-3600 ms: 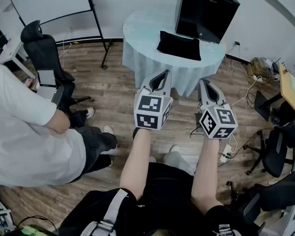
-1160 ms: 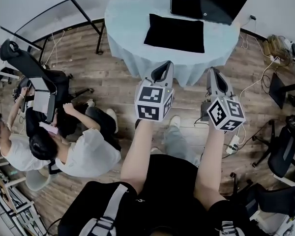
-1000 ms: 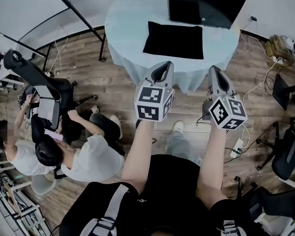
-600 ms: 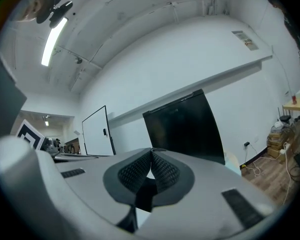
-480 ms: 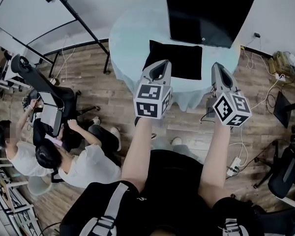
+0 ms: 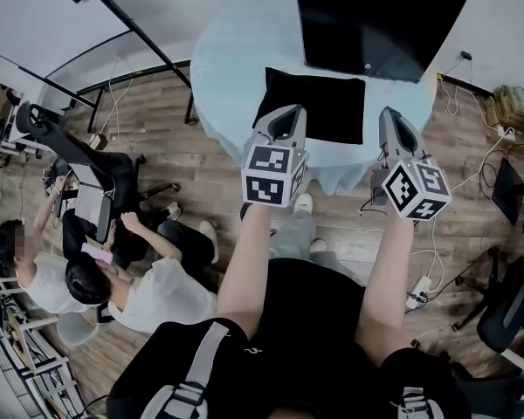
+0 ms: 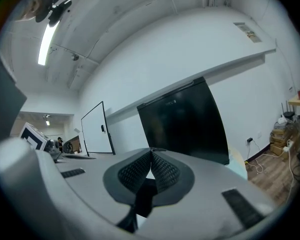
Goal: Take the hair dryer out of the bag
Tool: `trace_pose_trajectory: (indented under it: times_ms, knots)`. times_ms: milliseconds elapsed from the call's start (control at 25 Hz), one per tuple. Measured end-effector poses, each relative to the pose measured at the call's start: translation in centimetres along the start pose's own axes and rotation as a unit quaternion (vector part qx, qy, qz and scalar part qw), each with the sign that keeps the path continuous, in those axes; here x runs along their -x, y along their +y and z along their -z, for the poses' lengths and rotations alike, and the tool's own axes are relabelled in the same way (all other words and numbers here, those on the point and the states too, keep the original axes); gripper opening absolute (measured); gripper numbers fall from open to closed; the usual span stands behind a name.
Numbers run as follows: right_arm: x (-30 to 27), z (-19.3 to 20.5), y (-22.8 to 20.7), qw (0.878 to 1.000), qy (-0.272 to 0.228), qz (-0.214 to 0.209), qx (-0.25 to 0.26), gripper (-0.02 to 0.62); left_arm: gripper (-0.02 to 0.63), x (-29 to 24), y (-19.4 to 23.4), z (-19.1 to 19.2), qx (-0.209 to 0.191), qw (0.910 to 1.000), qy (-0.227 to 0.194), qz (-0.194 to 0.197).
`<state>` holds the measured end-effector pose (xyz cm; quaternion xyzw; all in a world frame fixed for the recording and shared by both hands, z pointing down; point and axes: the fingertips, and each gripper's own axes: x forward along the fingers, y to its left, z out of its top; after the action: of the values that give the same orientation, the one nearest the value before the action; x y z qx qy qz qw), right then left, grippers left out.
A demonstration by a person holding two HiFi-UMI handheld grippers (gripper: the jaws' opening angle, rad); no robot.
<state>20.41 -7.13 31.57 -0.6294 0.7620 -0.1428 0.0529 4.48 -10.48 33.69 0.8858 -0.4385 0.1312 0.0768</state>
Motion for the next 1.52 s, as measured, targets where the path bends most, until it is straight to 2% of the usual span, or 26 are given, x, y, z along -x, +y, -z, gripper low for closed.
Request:
trace_pose_trajectory:
  times_ms: [160, 360, 520, 720, 800, 960, 1120, 1520]
  knots:
    - [-1.9, 0.4, -1.4, 1.0, 0.011, 0.011, -0.007, 0.002, 0.012, -3.0, 0.6, 0.4, -0.002, 0.9997, 0.018, 0.013]
    - [-3.9, 2.0, -3.7, 0.999, 0.022, 0.026, -0.027, 0.002, 0.012, -6.5, -0.2, 2.6, -0.047, 0.9959, 0.06, 0.049]
    - [-5.5, 3.4, -4.1, 0.999, 0.029, 0.011, -0.025, 0.002, 0.014, -9.0, -0.5, 5.4, -0.08, 0.9895, 0.099, 0.068]
    - [-7.4, 5.5, -4.1, 0.998, 0.058, -0.007, -0.012, 0.002, 0.015, -11.5, 0.0, 8.3, -0.097, 0.9817, 0.141, 0.084]
    - [-8.1, 6.0, -4.1, 0.998, 0.058, -0.021, -0.016, 0.002, 0.015, -12.6, 0.2, 9.3, -0.106, 0.9781, 0.155, 0.09]
    - [-9.4, 7.1, -4.0, 0.997, 0.066, -0.046, -0.01, 0.003, 0.085, -14.6, 0.7, 11.4, -0.121, 0.9699, 0.185, 0.102]
    - [-10.6, 9.1, -4.4, 0.995, 0.093, -0.043, -0.009, 0.003, 0.149, -16.1, 1.3, 13.3, -0.152, 0.9592, 0.212, 0.11]
    - [-11.9, 11.5, -6.6, 0.993, 0.115, -0.007, -0.039, 0.003, 0.149, -19.4, 1.3, 16.0, -0.188, 0.9393, 0.254, 0.133]
